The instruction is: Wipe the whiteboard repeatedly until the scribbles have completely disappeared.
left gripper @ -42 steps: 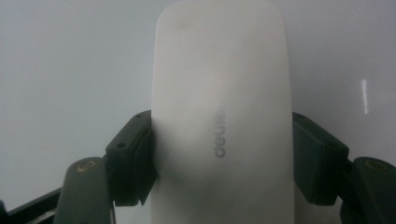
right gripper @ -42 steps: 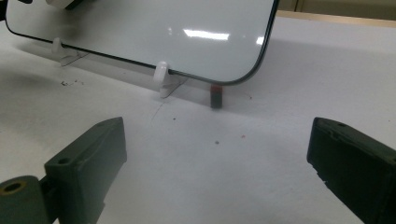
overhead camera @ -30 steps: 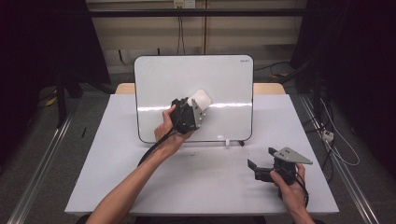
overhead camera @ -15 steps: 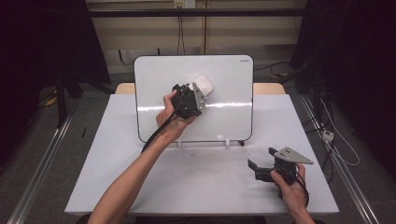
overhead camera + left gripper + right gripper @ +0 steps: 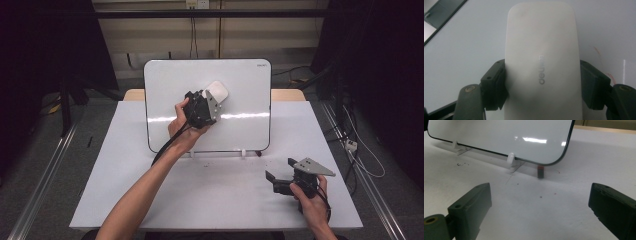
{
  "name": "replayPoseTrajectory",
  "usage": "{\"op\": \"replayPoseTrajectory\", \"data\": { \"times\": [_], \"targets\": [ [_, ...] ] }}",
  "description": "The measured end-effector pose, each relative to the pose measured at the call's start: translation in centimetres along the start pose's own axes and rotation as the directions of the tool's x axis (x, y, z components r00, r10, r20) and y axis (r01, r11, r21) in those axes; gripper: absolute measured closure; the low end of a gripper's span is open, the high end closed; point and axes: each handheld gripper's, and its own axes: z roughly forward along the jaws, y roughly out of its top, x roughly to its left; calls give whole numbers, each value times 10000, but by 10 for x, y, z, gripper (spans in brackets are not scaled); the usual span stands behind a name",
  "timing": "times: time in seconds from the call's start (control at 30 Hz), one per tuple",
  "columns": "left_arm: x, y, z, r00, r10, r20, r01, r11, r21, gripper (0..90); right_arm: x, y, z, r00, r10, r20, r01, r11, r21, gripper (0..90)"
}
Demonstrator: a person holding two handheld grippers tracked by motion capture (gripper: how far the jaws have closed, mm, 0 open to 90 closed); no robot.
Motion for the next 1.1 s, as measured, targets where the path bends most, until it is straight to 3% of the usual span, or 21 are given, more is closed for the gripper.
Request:
{"op": "replayPoseTrajectory", "data": {
  "times": [0.43, 0.67, 0.8, 1.1],
  "targets": [
    [-12, -6, -3, 9998, 163, 112, -162, 9998, -85, 311, 1, 0, 0, 10000, 10, -18, -10, 10000, 28, 45],
    [-25, -11, -6, 9980, 573, 273, -571, 9983, -102, 311, 1, 0, 0, 10000, 12, -14, -12, 10000, 19, 46],
    [-27, -11, -7, 9980, 543, 332, -542, 9985, -44, 311, 2, 0, 1, 10000, -33, -44, 33, 10000, 27, 45],
    [-48, -23, -15, 9914, 1138, 653, -1134, 9935, -92, 310, 2, 0, 0, 10000, -30, -29, 30, 10000, 16, 46]
  ]
}}
